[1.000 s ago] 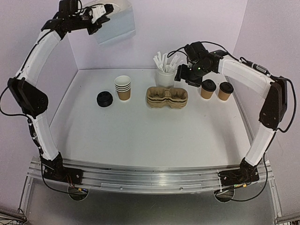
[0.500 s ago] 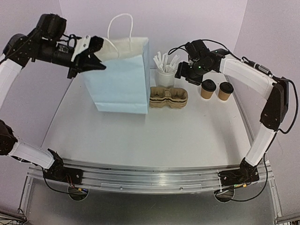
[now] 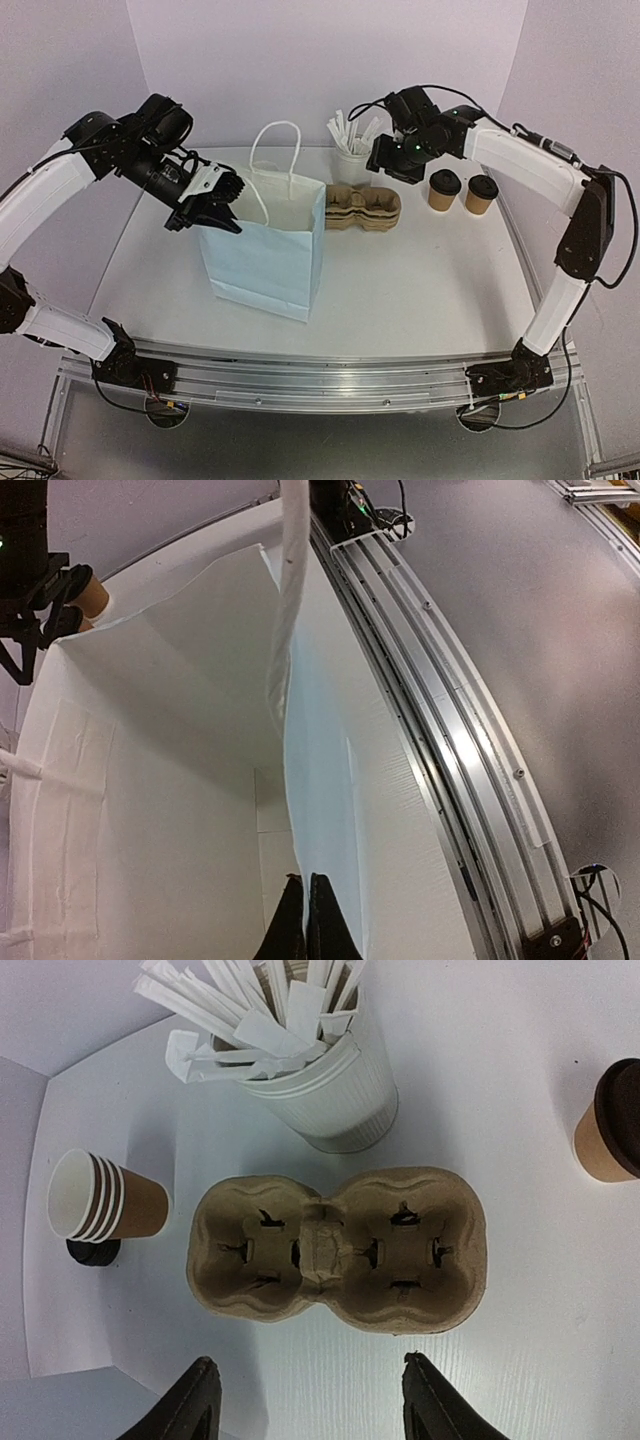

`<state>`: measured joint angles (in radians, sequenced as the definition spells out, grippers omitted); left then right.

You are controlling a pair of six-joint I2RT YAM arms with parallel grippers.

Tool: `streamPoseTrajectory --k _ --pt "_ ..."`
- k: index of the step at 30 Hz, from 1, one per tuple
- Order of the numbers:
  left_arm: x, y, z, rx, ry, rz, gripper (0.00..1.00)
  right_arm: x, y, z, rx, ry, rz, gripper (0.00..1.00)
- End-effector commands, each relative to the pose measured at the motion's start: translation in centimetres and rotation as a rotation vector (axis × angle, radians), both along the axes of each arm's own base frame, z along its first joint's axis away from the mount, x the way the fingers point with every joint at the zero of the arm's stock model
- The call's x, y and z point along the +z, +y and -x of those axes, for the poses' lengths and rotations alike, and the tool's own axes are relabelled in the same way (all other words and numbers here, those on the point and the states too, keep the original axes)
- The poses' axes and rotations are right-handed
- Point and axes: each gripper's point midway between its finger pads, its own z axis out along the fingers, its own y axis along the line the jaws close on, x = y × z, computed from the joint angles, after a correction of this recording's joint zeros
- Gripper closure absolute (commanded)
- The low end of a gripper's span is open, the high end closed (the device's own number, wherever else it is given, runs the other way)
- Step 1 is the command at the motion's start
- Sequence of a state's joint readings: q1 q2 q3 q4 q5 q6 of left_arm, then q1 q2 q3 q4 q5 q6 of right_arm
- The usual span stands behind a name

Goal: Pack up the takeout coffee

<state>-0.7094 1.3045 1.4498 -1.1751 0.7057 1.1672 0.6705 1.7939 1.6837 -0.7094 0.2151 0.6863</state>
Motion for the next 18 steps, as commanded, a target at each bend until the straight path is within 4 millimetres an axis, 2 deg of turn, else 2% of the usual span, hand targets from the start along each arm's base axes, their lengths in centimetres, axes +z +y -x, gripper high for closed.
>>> streamPoseTrajectory --k 1,4,9,18 --pt "-1.3 -1.4 -0.8 0.076 0.043 0.049 1.0 -1.3 0.9 -1.3 -0.062 -0.042 0.081 0.46" --pt "-2.4 -1.2 -1.5 0.174 0.065 0.04 1.0 -3.5 2.2 -2.0 -0.051 -0.021 0.121 0.47" --pt "-3.4 -1.3 -2.2 0.268 0.091 0.042 1.0 -6.4 3.4 -3.3 -0.046 0.012 0.176 0.42" --pt "-3.3 -1.4 -1.8 0.284 0.13 0.038 1.0 -9.2 3.9 -5.4 -0.043 0.002 0.272 0.48"
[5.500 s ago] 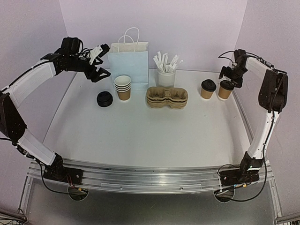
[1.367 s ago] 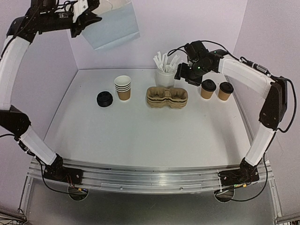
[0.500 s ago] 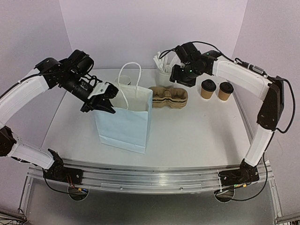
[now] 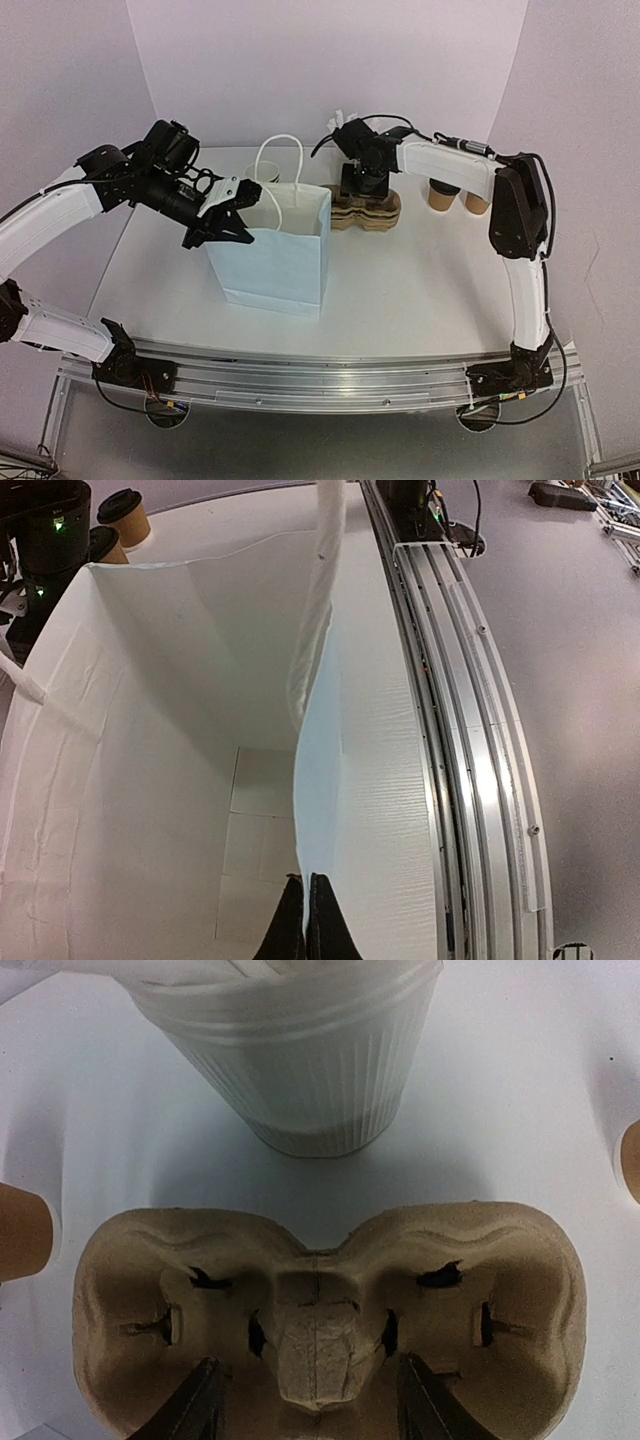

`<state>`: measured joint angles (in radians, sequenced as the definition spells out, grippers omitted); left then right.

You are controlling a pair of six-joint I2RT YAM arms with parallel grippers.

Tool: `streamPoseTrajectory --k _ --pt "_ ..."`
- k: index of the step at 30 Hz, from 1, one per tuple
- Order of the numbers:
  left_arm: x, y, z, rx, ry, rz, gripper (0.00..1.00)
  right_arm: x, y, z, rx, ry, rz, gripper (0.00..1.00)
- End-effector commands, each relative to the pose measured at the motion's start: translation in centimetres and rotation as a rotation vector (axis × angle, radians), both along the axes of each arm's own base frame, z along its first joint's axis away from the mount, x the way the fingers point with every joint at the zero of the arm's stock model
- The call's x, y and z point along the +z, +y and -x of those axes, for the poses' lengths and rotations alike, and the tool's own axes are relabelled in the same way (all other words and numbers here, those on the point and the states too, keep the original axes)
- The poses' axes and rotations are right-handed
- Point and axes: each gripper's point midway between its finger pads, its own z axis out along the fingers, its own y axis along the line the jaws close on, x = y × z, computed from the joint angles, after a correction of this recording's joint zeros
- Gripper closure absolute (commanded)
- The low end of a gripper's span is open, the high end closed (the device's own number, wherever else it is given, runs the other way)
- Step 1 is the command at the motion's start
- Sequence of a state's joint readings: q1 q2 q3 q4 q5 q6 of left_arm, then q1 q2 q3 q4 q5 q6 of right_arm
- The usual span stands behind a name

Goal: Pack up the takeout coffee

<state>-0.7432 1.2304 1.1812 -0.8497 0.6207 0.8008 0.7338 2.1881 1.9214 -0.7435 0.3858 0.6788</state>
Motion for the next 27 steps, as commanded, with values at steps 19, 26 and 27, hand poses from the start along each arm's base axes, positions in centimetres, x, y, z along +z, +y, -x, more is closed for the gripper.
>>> streamPoseTrajectory --k 19,26,27 --pt "1.1 -0.4 -0.9 0.047 -0.018 0.017 1.0 -2.3 -0.3 -1.1 -0.015 0.01 0.086 0.81" --pt "1.0 -0.4 -1.0 0.052 -0.02 0.011 1.0 -1.3 -0.6 -1.1 -0.021 -0.007 0.086 0.98" --pt "1.0 -0.4 -1.0 0.052 -0.02 0.012 1.0 -0.9 -0.6 -1.1 -0.021 -0.012 0.086 1.0"
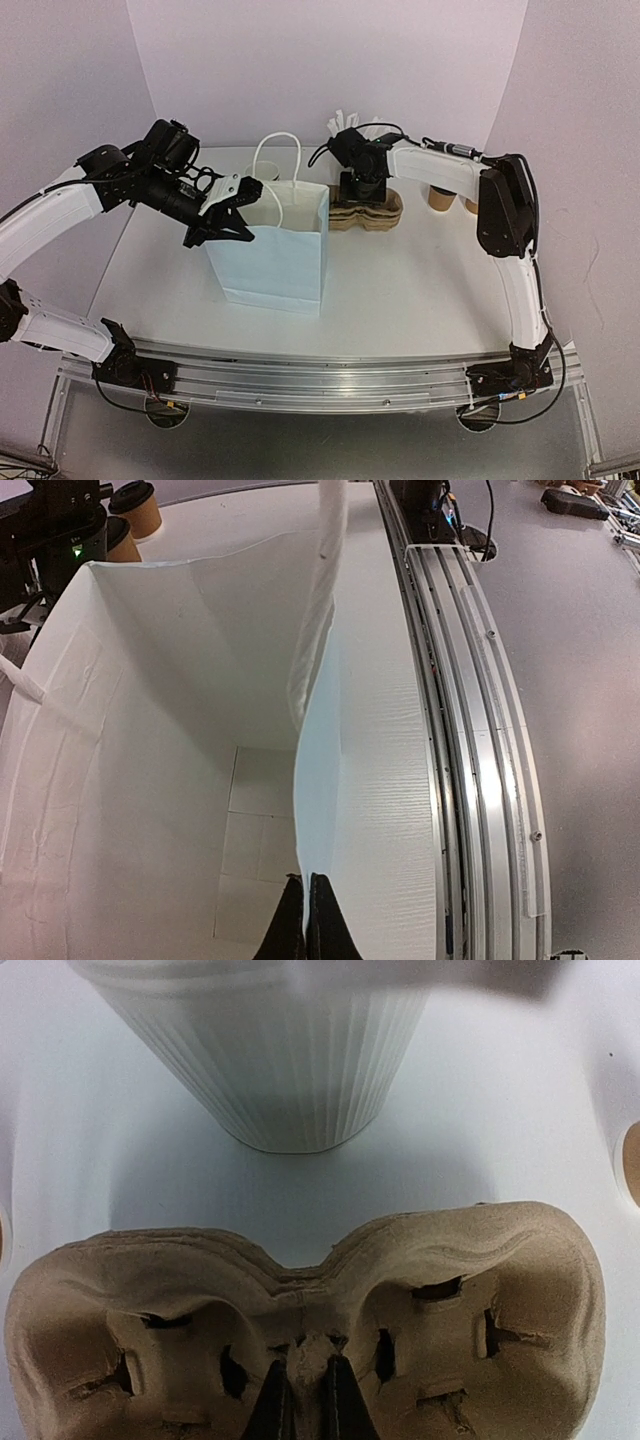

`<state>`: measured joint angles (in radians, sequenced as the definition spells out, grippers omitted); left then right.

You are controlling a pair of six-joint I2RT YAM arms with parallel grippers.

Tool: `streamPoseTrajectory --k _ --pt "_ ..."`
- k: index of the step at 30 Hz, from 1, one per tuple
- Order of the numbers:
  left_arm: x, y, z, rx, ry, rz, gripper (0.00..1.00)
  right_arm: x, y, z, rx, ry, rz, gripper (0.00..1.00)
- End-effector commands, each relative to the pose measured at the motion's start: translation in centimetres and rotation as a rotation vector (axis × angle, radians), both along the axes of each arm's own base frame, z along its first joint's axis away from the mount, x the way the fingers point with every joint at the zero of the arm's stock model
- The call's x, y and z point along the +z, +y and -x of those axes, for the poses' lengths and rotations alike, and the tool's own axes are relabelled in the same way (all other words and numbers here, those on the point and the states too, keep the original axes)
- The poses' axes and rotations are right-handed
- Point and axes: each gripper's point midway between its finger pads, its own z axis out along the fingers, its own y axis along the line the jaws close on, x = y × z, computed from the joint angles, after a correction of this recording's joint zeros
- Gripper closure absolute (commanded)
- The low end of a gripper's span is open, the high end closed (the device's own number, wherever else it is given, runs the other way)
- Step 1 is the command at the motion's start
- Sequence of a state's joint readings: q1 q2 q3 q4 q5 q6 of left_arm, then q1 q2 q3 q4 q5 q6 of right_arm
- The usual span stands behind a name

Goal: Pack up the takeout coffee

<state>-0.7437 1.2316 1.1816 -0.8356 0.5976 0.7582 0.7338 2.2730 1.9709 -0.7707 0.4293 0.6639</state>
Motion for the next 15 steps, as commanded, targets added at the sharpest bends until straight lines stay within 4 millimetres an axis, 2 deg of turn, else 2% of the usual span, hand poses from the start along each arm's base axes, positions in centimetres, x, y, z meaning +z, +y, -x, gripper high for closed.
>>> streamPoseTrajectory --k 1,11,15 --pt "1.0 -0.4 -0.6 0.011 -0.032 0.016 1.0 2.1 -0.3 -0.5 -0.013 -0.037 0.009 1.0" --pt "1.1 -0.6 -0.6 0.017 -0.02 0.026 1.0 5.8 -0.8 -0.8 -0.015 -0.099 0.013 1.0" --pt "1.0 -0.6 -0.7 0.018 -0.021 0.024 1.0 6.2 -0.9 -0.9 -0.016 -0.109 0.014 0.99"
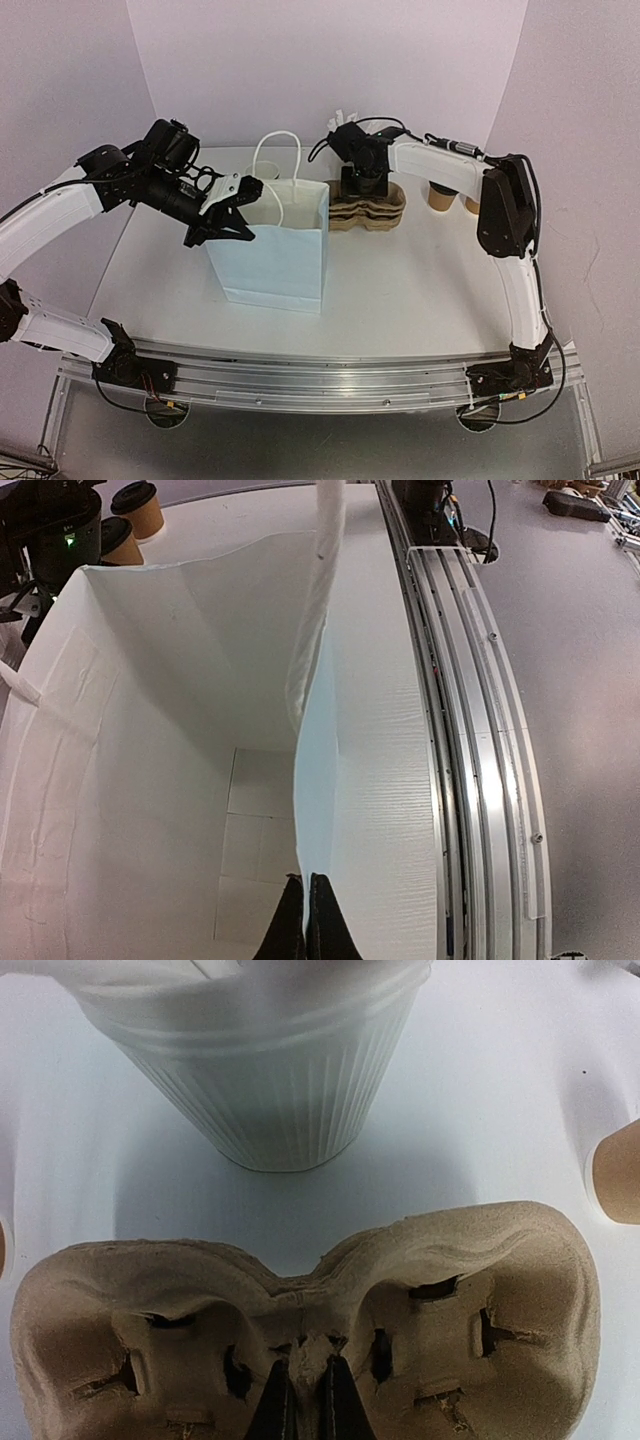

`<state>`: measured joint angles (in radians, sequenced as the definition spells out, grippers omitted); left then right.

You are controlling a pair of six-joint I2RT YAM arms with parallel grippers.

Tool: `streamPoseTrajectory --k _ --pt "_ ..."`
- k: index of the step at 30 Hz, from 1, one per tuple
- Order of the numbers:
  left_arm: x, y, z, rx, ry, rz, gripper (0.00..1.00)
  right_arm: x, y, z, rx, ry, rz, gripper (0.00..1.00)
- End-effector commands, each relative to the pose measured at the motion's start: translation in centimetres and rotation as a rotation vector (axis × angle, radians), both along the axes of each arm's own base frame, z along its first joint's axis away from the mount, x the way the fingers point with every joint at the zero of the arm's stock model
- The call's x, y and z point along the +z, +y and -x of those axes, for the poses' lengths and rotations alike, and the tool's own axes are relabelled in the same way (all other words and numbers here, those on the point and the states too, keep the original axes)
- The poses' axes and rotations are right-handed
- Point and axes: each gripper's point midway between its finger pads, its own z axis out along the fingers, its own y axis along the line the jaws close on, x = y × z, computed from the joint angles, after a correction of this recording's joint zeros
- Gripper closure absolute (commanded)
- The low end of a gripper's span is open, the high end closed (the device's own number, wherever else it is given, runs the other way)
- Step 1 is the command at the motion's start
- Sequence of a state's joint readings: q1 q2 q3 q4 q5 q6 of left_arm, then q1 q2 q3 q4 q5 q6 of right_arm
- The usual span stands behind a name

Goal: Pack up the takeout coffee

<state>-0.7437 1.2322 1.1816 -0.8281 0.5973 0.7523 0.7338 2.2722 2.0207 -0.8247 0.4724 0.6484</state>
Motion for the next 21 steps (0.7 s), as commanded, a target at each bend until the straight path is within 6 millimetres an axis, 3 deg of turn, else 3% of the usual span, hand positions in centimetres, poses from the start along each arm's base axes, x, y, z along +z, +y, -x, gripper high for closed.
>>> streamPoseTrajectory --k 1,5,10,15,21 --pt "0.9 -0.5 -0.6 0.015 -0.021 0.02 1.0 4.4 -0.3 -0.5 -0.01 -0.082 -0.021 0.97" --pt "0.9 -0.5 -0.6 0.019 -0.024 0.02 1.0 2.5 -0.1 -0.2 -0.006 -0.04 -0.016 0.87" --pt "1.0 -0.4 -0.7 0.021 -0.027 0.02 1.0 1.3 0.0 -0.1 -0.008 -0.016 -0.014 0.84" --pt "0.9 -0.4 -0.7 0.022 -0.025 0.018 1.0 1.0 -0.1 0.0 -0.005 -0.008 -0.007 0.98" --pt "0.9 -0.6 -1.1 0.045 -0.017 0.023 1.0 3.1 -0.4 -0.2 -0.003 -0.047 -0.002 1.0"
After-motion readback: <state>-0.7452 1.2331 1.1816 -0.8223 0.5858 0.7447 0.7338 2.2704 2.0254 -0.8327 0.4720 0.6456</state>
